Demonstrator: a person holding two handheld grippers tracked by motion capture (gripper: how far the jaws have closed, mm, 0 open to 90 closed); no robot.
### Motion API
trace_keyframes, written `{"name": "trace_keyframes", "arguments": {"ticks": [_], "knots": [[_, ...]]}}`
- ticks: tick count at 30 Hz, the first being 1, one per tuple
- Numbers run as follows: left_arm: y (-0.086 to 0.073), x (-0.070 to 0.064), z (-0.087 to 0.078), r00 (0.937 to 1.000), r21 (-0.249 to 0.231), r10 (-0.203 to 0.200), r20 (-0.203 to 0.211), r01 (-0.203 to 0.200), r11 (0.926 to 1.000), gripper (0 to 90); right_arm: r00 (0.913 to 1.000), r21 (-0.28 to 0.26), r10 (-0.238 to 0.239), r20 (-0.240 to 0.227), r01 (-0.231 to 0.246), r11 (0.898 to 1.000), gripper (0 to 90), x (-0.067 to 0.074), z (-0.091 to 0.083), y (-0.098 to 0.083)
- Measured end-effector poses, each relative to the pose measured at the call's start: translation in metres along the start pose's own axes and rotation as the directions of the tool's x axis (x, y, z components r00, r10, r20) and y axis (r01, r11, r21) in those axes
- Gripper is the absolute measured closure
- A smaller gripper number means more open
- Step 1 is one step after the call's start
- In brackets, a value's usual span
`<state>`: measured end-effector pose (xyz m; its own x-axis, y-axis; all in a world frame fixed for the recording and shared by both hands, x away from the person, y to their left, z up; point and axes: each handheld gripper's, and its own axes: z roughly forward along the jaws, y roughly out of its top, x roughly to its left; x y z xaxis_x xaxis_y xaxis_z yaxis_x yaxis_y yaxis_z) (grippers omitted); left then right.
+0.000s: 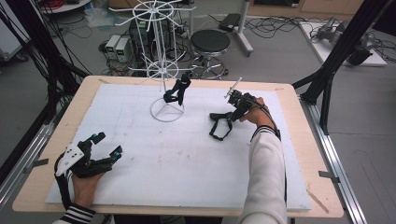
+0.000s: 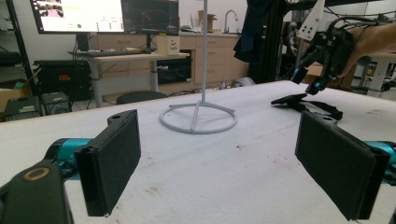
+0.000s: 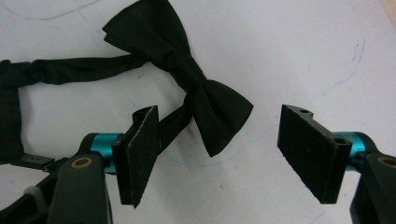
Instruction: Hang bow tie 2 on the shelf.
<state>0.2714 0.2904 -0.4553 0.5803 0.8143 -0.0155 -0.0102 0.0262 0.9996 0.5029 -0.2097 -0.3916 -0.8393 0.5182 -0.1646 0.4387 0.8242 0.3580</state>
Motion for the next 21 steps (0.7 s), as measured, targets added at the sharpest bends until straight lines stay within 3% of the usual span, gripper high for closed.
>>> {"name": "trace_keyframes", "arguments": {"ticks": [9, 21], "knots": [[0.000, 0.000, 0.000, 1.0000, -0.001, 0.001, 0.002, -0.001, 1.0000, 14.5, 0.9995, 0.026, -0.030, 0.009, 0.030, 0.999, 37.0, 0.002, 0.008, 0.003], [0.000, 0.000, 0.000, 1.0000, -0.002, -0.002, 0.002, 0.002, 1.0000, 14.5, 0.9995, 0.049, -0.022, -0.024, 0.023, 0.999, 49.2, 0.000, 0.017, 0.001]]}}
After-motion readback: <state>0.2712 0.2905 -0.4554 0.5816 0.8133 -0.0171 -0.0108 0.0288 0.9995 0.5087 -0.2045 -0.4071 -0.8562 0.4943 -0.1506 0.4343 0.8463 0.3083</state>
